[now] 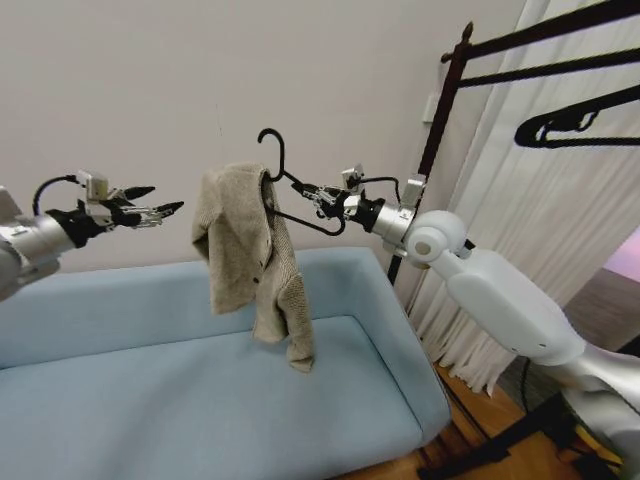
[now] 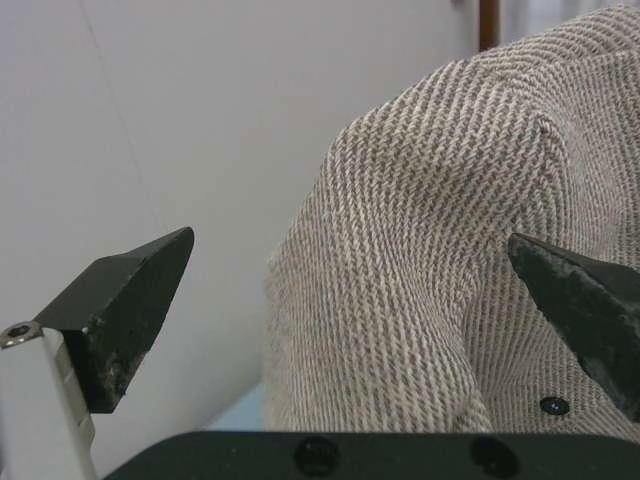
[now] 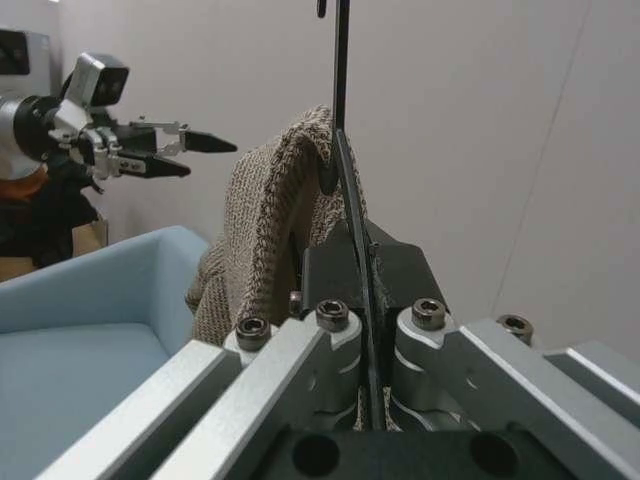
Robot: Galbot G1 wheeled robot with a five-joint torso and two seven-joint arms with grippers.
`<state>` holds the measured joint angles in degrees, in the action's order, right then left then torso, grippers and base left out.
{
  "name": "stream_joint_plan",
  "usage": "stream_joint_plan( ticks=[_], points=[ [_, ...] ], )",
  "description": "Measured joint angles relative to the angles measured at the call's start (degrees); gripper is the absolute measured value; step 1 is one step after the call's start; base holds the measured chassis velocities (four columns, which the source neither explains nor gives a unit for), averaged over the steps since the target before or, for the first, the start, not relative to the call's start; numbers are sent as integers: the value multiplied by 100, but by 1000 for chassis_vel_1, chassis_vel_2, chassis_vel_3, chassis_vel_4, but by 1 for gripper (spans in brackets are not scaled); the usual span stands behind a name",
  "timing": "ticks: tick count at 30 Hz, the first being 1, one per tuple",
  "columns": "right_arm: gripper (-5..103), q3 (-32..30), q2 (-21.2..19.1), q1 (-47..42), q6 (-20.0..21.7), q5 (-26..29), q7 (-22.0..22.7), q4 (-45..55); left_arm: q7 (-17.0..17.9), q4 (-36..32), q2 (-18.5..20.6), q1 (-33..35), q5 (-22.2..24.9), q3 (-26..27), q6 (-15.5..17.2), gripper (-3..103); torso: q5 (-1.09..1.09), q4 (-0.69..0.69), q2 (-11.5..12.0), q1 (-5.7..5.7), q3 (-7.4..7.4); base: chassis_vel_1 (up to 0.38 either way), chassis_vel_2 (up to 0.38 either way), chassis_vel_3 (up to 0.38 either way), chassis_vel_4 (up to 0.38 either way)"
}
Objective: Pick up the clothes from the sofa and hang them on the clothes hanger.
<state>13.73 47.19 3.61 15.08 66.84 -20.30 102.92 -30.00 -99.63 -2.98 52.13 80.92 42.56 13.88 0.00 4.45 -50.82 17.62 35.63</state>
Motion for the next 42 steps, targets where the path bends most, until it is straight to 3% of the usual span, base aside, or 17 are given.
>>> stream_joint_plan(
  ticks=[2,5,6,11,14,22,32,35,38,42],
  points=[
    [2,18,-6,15,1,-28,-55,0,-206,87,100,17,92,4,17,100,0,0,0,0,0,0,0,0,0],
    [2,148,-15,130,6,-186,-240,2,-1286,473,443,90,417,43,108,100,0,2,0,0,0,0,0,0,0],
    [2,148,-15,130,6,-186,-240,2,-1286,473,443,90,417,43,108,100,0,2,0,0,0,0,0,0,0],
    [2,451,-18,365,9,-333,-382,187,-2193,664,901,282,648,57,121,100,-1,1,0,0,0,0,0,0,0],
    [2,561,-14,448,9,-344,-383,247,-2405,670,1062,347,648,57,115,100,0,1,0,0,0,0,0,0,0],
    [2,949,93,836,3,-360,-325,385,-2434,399,1451,510,718,61,94,100,1,2,0,0,0,0,0,0,0],
    [2,1182,167,1049,-34,-326,-227,359,-2529,333,1472,557,602,27,115,103,0,1,0,0,0,0,0,0,0],
    [2,1220,170,1062,-49,-323,-210,354,-2491,311,1449,558,475,6,121,97,0,2,0,0,0,0,0,0,0],
    [2,1263,178,1062,-66,-324,-180,353,-2558,310,1404,553,437,-24,120,82,0,2,0,0,0,0,0,0,0],
    [2,1296,185,1062,-75,-325,-168,359,-2727,325,1364,551,439,-34,131,77,0,2,0,0,0,0,0,0,0]
  ],
)
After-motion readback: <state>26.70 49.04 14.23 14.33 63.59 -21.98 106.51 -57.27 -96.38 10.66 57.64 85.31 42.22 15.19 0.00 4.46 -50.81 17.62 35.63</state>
